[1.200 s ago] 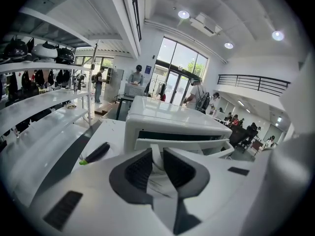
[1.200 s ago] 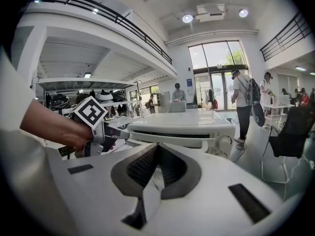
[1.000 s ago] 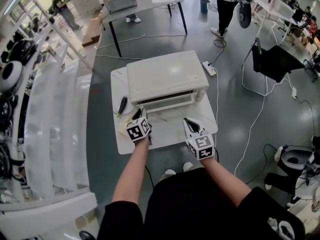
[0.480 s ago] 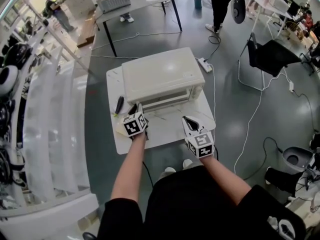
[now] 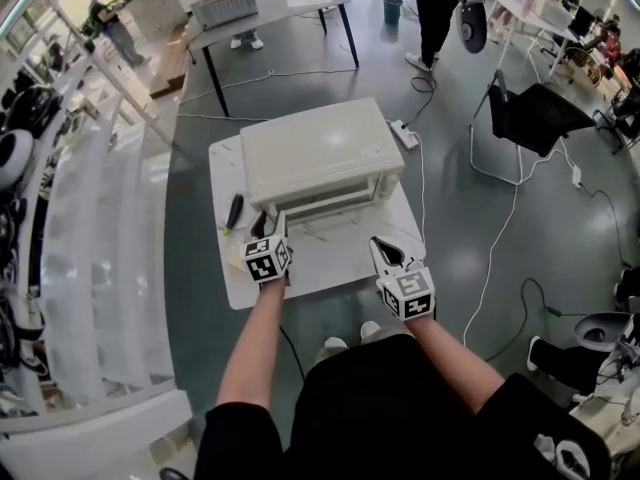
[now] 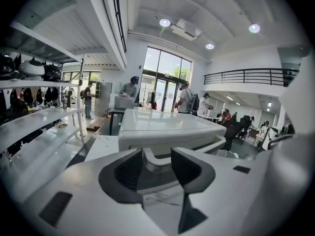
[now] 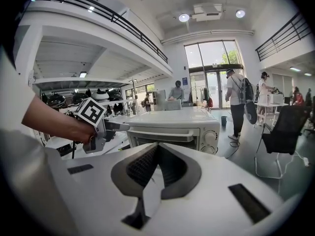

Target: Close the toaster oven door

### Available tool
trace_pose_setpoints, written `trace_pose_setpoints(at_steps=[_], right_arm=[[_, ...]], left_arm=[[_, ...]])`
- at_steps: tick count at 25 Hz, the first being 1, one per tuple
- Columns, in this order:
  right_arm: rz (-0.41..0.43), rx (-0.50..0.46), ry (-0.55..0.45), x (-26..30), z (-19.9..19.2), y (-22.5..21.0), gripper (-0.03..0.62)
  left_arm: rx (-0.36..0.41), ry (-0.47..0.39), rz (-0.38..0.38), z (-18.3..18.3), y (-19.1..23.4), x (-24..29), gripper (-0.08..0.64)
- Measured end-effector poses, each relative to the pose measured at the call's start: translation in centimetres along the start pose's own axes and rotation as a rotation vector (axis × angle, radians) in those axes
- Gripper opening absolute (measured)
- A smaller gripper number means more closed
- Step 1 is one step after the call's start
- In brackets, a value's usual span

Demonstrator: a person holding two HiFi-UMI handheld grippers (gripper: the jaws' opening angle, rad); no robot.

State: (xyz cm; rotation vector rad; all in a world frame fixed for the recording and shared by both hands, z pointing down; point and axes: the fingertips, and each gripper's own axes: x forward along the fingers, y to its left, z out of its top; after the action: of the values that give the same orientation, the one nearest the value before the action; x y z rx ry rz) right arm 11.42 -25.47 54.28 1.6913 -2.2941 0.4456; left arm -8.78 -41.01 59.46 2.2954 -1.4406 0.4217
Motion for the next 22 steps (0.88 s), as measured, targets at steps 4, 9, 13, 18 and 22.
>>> trace_pose_setpoints(at_steps=[4,9,13,18,22], right_arm=[[0.026,0.012,-0.006,-1.4,0.3,0.7,0.021],[0.061,0.016,-0.043,-4.0,1.6,1.8,0.021],[0.045,-0.003,-0.058,-6.3,2.2,1.1,0.021],[0.01,-0.044,-0.085,-7.8,3.5,0.0,0.021],[0.002,-0.07,-0.09,-9.1,4.1,-0.6,0.021]], left_arm=[[-0.008,-0.042,0.004,-0.6,-0.5,-3.2,0.181],[0.003,-0.047,-0.064,-1.8,-3.4,-8.3,0.179],[-0.013,-0.095,-0.123,-1.8,-7.0,-13.3,0.179],[-0.049,-0.207,-0.095,-1.6,-8.5,-18.9,0.163],[-0.004,-0.193,-0.029,-2.6,-8.3,-21.9,0.11]])
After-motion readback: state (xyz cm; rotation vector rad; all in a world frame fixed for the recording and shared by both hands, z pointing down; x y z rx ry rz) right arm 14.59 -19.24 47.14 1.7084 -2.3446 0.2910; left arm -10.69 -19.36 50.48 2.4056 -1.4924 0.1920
